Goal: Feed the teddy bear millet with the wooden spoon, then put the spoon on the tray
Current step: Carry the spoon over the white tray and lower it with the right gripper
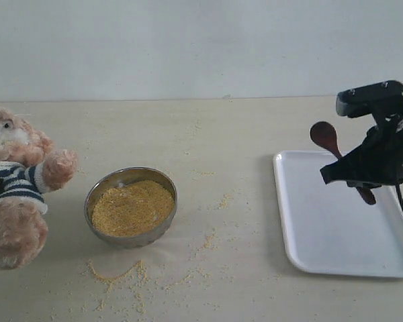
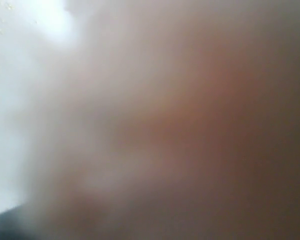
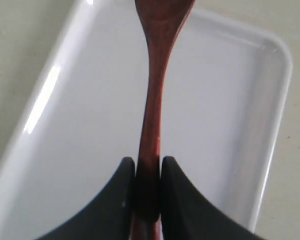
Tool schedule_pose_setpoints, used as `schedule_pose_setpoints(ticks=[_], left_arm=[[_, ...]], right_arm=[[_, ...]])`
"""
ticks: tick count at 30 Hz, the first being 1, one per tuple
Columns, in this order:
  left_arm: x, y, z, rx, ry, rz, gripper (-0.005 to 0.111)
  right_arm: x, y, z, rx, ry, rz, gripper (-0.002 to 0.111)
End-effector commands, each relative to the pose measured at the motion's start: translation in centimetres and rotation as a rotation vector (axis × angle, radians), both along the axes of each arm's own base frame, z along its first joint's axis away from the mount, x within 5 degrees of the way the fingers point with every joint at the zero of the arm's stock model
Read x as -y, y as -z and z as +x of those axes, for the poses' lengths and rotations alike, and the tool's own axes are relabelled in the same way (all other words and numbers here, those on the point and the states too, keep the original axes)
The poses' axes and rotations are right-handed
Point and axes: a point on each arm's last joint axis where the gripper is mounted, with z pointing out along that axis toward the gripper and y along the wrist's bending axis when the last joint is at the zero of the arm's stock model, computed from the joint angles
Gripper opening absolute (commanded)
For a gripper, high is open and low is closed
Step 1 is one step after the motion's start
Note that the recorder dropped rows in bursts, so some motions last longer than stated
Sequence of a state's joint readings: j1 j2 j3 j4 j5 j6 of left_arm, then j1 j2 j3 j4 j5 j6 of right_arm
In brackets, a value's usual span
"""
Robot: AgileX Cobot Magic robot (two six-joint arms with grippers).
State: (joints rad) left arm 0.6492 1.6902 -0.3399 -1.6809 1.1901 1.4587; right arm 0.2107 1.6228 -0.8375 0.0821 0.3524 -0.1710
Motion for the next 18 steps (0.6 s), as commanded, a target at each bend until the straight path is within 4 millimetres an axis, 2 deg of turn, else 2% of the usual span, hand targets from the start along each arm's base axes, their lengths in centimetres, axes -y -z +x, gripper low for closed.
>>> schedule_pose_setpoints(ticks=[1,18], left_arm=[[0.0,-0.5,0.1,0.038,0.005,-0.007,0.005],[0.0,-0.5,0.1,0.038,0.006,-0.007,0.005]], right_arm=[[0.0,2.0,0.3,-0.072,0.017,-0.002,0.0],[0.0,4.0,0.6,-0.119,0.012,-0.02,0.0]])
